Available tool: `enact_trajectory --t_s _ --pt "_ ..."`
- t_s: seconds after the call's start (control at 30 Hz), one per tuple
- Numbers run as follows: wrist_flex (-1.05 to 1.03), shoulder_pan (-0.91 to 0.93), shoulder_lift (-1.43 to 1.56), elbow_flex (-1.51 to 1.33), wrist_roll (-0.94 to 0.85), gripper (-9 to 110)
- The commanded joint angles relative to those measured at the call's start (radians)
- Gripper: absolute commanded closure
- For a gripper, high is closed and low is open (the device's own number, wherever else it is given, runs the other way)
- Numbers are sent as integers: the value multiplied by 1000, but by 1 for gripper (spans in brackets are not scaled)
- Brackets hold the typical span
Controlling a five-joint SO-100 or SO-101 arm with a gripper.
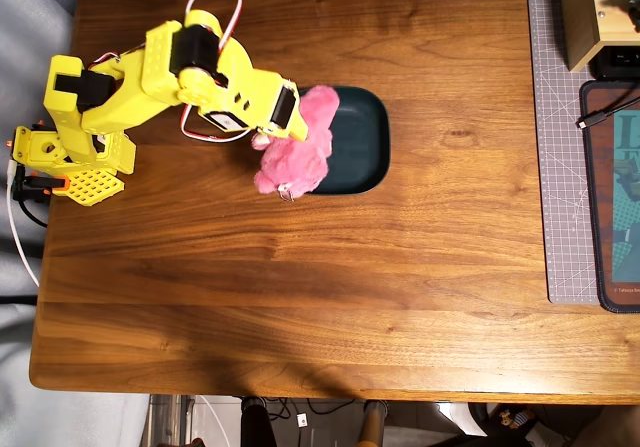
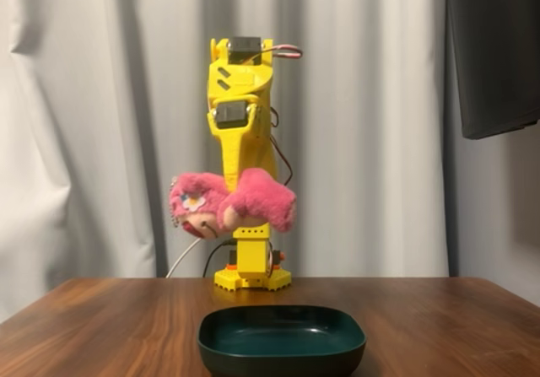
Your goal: Grasp a strawberry bear and put it in the bin.
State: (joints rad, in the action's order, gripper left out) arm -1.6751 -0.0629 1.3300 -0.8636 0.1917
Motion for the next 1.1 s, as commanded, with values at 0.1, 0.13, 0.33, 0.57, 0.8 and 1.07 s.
enact_trajectory --t_s 0.1,0.13,0.33,0.57,0.8,1.07 --pt "49 100 71 3 -2 96" --pt "63 114 71 6 0 96" --pt "126 152 67 -14 3 96" --pt "164 133 69 -38 -9 96" --pt "167 133 69 -43 -9 89" --pt "167 126 69 -71 -11 80"
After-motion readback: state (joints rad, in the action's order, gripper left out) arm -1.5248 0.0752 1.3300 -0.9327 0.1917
